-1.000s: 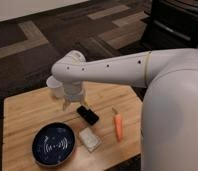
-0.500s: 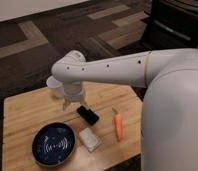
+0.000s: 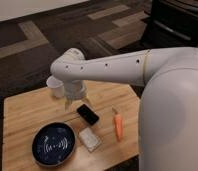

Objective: Place the eraser in the ceramic cup

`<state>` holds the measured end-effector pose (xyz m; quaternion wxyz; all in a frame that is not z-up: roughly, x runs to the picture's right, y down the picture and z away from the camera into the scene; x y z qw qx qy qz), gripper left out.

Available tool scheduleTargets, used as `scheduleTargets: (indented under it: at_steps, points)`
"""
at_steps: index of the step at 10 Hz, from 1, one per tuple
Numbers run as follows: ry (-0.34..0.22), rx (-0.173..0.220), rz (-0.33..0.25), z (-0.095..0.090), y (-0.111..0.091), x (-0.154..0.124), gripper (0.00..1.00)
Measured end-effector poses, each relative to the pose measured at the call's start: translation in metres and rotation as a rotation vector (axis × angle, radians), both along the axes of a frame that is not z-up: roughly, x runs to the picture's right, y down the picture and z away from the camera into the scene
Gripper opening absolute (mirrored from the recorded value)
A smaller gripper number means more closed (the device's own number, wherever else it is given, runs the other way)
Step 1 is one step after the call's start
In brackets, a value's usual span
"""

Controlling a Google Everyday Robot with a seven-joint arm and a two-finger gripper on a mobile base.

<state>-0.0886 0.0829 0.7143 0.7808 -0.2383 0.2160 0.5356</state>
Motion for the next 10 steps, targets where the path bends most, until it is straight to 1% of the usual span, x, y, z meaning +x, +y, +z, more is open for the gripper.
scheduleTargets:
  at_steps: [1,2,3,4,6,7,9,10]
  points:
    - [-0.066,0.014,-0.090,0.004,0.000,0.000,0.65]
    - [-0.149,0.020,-0.188,0.006,0.004,-0.002,0.65]
    - [-0.217,0.025,-0.277,0.007,0.008,-0.001,0.65]
    - [-0.307,0.044,-0.408,0.011,0.009,0.002,0.65]
    - [-0.381,0.066,-0.534,0.015,0.010,0.009,0.65]
    - [-0.392,0.069,-0.551,0.016,0.010,0.008,0.65]
    - [-0.391,0.068,-0.551,0.016,0.010,0.008,0.65]
    - [-0.402,0.070,-0.542,0.020,0.010,0.007,0.65]
